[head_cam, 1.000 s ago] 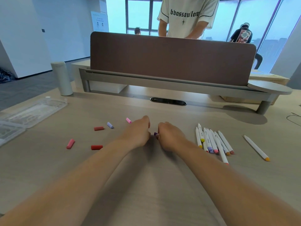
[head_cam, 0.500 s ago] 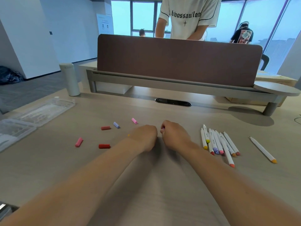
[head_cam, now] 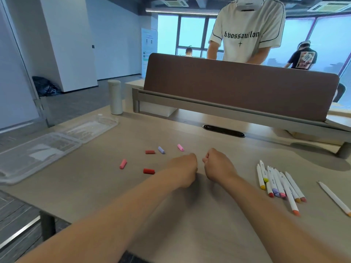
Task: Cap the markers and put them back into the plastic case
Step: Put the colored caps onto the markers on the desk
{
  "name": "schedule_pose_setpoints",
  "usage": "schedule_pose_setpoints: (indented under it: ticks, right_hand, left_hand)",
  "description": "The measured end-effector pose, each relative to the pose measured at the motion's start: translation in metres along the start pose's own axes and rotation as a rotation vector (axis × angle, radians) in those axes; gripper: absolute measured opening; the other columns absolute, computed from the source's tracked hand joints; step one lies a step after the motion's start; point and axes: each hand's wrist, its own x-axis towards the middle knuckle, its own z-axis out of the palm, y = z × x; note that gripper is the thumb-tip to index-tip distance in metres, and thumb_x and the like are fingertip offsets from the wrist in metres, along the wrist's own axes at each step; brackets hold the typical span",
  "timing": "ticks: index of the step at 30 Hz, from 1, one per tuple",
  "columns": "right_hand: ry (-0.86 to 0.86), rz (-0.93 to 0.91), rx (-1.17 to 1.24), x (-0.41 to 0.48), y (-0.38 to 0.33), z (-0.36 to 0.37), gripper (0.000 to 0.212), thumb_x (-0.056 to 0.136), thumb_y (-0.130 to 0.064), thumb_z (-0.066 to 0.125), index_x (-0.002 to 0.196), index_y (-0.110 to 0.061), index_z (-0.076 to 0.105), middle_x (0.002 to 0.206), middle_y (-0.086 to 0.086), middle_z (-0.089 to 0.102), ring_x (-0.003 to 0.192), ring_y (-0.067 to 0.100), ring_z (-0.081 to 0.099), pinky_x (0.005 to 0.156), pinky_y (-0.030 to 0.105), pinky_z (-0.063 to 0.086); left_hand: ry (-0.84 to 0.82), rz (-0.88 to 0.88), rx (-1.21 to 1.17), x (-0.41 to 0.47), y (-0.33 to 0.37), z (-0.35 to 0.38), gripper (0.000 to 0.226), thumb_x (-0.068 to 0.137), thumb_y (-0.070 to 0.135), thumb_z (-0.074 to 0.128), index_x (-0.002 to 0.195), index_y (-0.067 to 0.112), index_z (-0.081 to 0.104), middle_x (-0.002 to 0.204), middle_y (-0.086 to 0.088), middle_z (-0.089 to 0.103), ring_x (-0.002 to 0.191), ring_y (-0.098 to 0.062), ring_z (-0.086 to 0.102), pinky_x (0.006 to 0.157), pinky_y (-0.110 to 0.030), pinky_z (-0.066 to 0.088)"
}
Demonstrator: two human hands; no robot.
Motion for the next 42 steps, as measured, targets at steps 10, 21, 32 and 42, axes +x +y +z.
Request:
schedule_pose_setpoints:
  ticks: [10, 21, 32, 42]
  right_hand:
    - [-0.057, -0.151, -0.08, 0.017, -0.033, 0.018, 0.02, 0.092, -0.011, 0.046, 0.103, -0.015, 0.062, 0.101, 0.008, 0.065, 0.091, 0.027, 0.059, 0.075, 0.034, 0.049]
    - [-0.163, -0.396, -0.231, 0.026, -0.024, 0.029, 0.018, 0.098, -0.036, 0.053, 0.111, -0.024, 0.052, 0.101, 0.009, 0.063, 0.089, 0.028, 0.058, 0.072, 0.037, 0.046]
    - [-0.174, -0.269, -0.28, 0.019, -0.022, 0.024, 0.025, 0.103, -0.026, 0.045, 0.114, -0.005, 0.05, 0.112, 0.016, 0.059, 0.093, 0.031, 0.058, 0.069, 0.032, 0.034]
    - [-0.289, -0.311, -0.097, -0.004, -0.052, 0.024, 0.012, 0.1, -0.021, 0.053, 0.091, -0.015, 0.047, 0.118, 0.011, 0.06, 0.091, 0.023, 0.06, 0.077, 0.035, 0.049]
  left_hand:
    - [0.077, -0.113, -0.146, -0.007, -0.058, -0.038, 0.023, 0.091, 0.004, 0.052, 0.111, 0.01, 0.06, 0.114, -0.009, 0.057, 0.099, -0.029, 0.058, 0.069, -0.044, 0.059]
    - [-0.034, 0.032, -0.071, 0.013, -0.068, -0.023, 0.027, 0.095, 0.018, 0.059, 0.122, 0.018, 0.057, 0.115, 0.003, 0.054, 0.098, -0.015, 0.048, 0.075, -0.024, 0.035]
    - [-0.093, 0.039, -0.034, 0.016, -0.066, -0.021, 0.024, 0.096, 0.03, 0.059, 0.112, 0.013, 0.062, 0.116, -0.005, 0.06, 0.099, -0.02, 0.052, 0.075, -0.027, 0.034]
    - [0.067, -0.086, -0.005, -0.008, -0.083, -0.03, 0.028, 0.098, 0.014, 0.05, 0.126, 0.013, 0.054, 0.125, -0.009, 0.059, 0.108, -0.027, 0.056, 0.077, -0.03, 0.044]
